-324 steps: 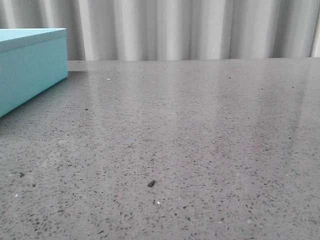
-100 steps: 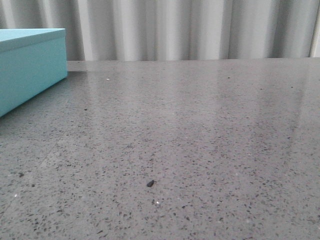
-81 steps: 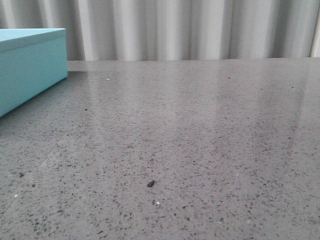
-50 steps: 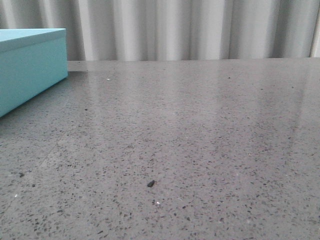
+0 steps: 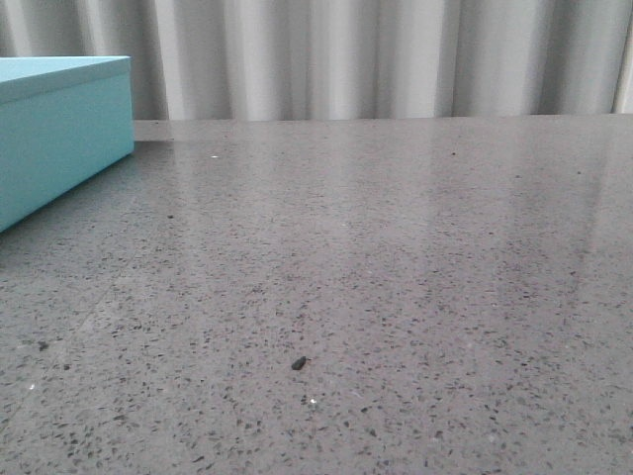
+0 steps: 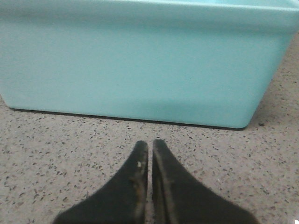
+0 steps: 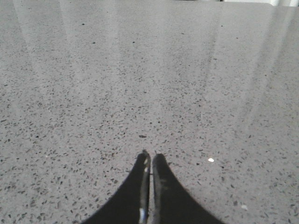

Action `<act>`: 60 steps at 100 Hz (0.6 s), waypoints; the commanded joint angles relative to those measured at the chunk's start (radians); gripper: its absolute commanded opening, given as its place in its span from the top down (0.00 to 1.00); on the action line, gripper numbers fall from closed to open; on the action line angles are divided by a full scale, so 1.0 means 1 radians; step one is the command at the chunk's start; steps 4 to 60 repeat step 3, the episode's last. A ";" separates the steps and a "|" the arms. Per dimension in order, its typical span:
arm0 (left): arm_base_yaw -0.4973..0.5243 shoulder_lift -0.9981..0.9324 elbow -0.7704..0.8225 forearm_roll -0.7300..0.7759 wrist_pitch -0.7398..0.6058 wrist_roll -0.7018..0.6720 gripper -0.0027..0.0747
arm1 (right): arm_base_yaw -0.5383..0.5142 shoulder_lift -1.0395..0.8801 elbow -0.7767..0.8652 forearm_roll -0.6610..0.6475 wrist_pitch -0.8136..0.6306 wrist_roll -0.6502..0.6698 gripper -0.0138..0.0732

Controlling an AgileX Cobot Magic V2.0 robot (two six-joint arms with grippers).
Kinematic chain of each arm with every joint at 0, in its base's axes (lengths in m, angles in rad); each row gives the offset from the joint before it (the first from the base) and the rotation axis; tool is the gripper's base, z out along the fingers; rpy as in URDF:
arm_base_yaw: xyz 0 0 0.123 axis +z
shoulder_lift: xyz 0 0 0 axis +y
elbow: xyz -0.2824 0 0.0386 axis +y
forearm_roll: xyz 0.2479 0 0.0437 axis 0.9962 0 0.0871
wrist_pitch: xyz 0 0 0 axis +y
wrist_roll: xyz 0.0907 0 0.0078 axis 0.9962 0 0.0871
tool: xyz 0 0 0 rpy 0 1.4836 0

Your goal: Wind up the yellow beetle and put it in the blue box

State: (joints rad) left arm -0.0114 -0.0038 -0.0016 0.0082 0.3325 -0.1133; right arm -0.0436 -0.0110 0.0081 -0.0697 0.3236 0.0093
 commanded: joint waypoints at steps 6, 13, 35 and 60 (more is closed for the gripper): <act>-0.002 -0.031 0.026 -0.008 -0.047 -0.002 0.99 | -0.005 -0.018 0.021 0.001 -0.012 -0.001 0.89; -0.002 -0.031 0.026 -0.008 -0.047 -0.002 0.99 | -0.005 -0.018 0.021 0.001 -0.012 -0.001 0.89; -0.002 -0.031 0.026 -0.008 -0.047 -0.002 0.99 | -0.005 -0.018 0.021 0.001 -0.012 -0.001 0.89; -0.002 -0.031 0.026 -0.008 -0.047 -0.002 0.99 | -0.005 -0.018 0.021 0.001 -0.012 -0.001 0.89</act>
